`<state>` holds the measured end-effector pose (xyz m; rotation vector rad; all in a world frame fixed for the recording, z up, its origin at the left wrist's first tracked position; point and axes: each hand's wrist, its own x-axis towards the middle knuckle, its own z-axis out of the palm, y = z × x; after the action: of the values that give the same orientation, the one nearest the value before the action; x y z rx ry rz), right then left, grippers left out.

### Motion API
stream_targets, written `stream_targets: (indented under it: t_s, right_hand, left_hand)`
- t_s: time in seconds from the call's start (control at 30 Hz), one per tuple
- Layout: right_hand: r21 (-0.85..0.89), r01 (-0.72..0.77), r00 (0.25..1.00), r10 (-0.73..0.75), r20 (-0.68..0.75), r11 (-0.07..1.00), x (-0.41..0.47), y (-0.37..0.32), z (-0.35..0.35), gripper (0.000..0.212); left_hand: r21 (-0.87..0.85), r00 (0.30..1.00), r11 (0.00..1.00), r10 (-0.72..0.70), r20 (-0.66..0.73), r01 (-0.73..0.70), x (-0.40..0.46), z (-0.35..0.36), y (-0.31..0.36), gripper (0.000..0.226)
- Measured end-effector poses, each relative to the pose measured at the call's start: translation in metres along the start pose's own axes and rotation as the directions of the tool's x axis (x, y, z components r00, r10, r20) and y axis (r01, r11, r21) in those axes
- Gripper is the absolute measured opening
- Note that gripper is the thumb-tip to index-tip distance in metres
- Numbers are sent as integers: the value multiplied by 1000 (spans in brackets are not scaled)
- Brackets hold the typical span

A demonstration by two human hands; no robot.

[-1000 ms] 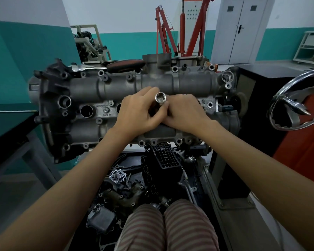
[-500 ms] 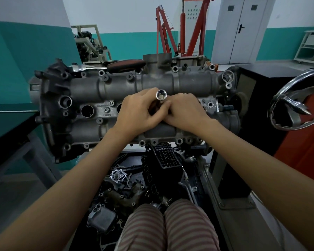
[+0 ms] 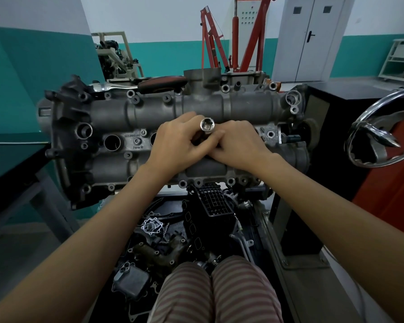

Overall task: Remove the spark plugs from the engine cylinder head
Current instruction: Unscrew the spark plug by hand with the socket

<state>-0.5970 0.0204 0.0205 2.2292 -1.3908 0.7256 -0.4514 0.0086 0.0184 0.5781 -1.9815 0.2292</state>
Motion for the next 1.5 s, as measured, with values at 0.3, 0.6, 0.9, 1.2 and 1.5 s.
stream_targets:
  t_s: [0.3, 0.6, 0.9, 1.2, 1.5]
  right_hand:
    - [-14, -20, 1000, 19, -22, 1000, 0, 0, 2, 47]
    - [-6, 39, 999, -39, -17, 999, 0, 0, 0, 34]
    - [26, -31, 999, 31, -13, 999, 0, 0, 0, 49]
    - [84, 30, 999, -27, -39, 996, -1, -2, -1, 36]
    - [-7, -6, 1000, 6, 1, 1000, -1, 1, 1, 34]
  left_hand:
    - [20, 1000, 1000, -19, -23, 20, -2, 2, -1, 31]
    - [21, 1000, 1000, -19, 21, 18, -1, -1, 3, 21]
    - [32, 1000, 999, -6, -16, 6, -3, 4, -4, 38]
    - [54, 1000, 998, -20, -13, 21, -3, 2, 1, 25]
    - [16, 1000, 1000, 7, -31, -7, -3, 2, 0, 32]
